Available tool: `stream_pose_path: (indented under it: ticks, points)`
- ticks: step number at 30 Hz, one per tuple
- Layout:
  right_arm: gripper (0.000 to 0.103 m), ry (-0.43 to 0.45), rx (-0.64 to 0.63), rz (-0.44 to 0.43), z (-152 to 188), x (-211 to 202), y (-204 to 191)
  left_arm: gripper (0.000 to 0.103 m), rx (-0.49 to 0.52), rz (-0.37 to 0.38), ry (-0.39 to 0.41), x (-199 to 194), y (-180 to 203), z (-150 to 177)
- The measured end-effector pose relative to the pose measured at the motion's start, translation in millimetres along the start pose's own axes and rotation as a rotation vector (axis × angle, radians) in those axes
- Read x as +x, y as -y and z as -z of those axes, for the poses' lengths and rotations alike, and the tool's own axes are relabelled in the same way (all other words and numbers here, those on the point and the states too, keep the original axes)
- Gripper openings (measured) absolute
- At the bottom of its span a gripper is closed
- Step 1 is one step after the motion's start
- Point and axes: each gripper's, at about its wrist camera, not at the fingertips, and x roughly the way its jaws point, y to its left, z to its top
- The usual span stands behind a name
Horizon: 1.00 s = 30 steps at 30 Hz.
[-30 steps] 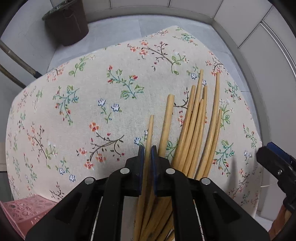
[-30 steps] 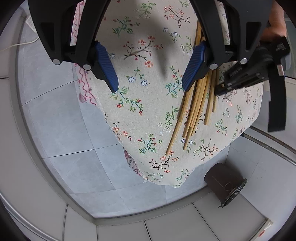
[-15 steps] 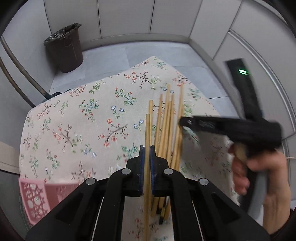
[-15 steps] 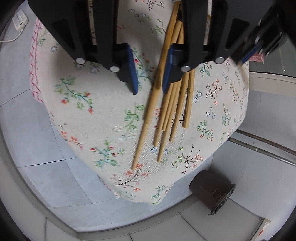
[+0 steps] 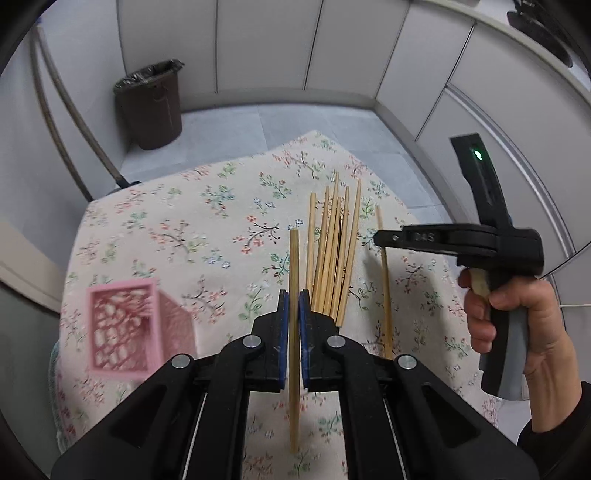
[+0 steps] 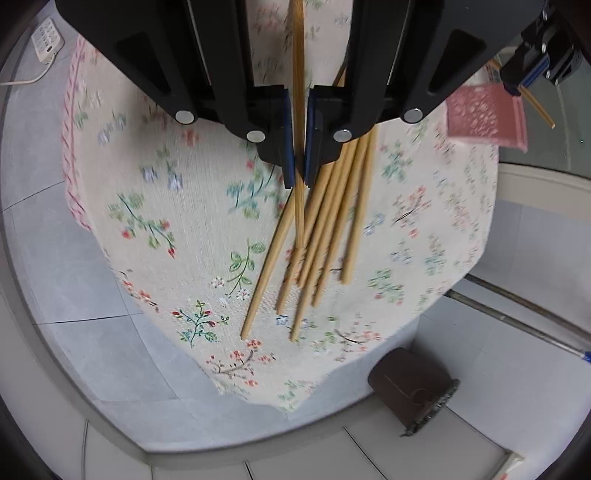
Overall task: Organize utensils
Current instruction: 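Carry both chopsticks over the pink basket and drop them in, opening both grippers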
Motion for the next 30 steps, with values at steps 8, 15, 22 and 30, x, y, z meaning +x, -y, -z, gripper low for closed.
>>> stream_pose_path:
  ticks: [8, 15, 22, 30]
  points:
    - [0.006, 0.141, -0.080, 0.003, 50, -78, -33, 0.005, -0.006, -0.046, 0.183, -87, -1, 33]
    - [0.006, 0.284, -0.174, 0.042, 103, -136, -70, 0.005, -0.034, -0.067, 0.324, -147, -12, 51]
    - [0.006, 0.431, -0.255, 0.031, 121, -184, -113, 0.005, -0.065, -0.116, 0.490, -202, -30, 49]
    - [0.006, 0.580, -0.326, -0.069, 125, -225, -166, 0.005, -0.109, -0.171, 0.607, -217, -51, 48]
